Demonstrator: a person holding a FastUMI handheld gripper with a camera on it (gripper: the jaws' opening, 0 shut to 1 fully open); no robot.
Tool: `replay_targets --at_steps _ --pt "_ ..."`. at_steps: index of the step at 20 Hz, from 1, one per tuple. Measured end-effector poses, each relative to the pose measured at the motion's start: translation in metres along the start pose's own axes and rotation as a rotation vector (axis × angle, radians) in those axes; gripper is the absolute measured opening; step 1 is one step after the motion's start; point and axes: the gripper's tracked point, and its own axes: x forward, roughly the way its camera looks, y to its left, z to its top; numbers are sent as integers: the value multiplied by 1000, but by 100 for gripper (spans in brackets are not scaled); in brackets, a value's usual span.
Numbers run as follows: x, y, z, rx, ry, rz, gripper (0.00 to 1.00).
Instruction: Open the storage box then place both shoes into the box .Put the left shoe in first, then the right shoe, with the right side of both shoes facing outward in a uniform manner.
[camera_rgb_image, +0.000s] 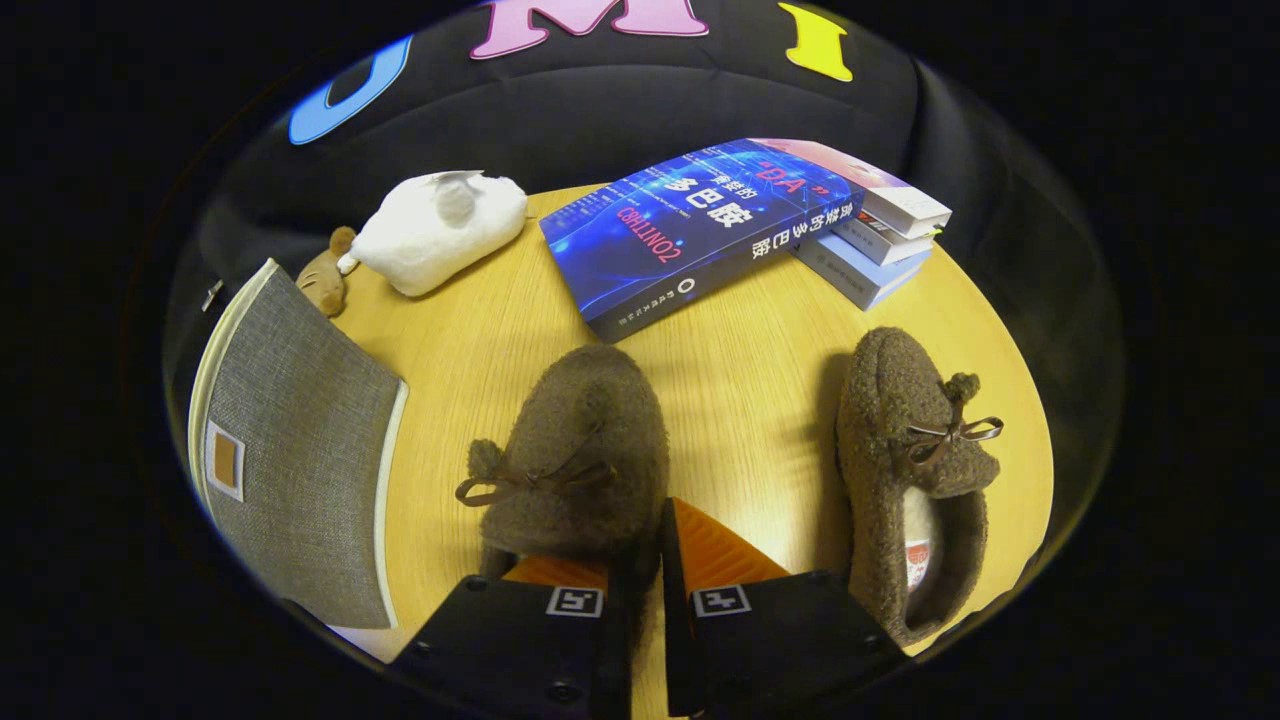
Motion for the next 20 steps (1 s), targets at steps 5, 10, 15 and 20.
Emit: replay_targets --at_steps 5,10,15,20 --pt "-5 2 1 61 16 29 6" --pt "-32 5 20 84 -27 51 6" --pt "-93 25 67 103 -106 119 6" --pt "-162 74 109 134 -182 220 6"
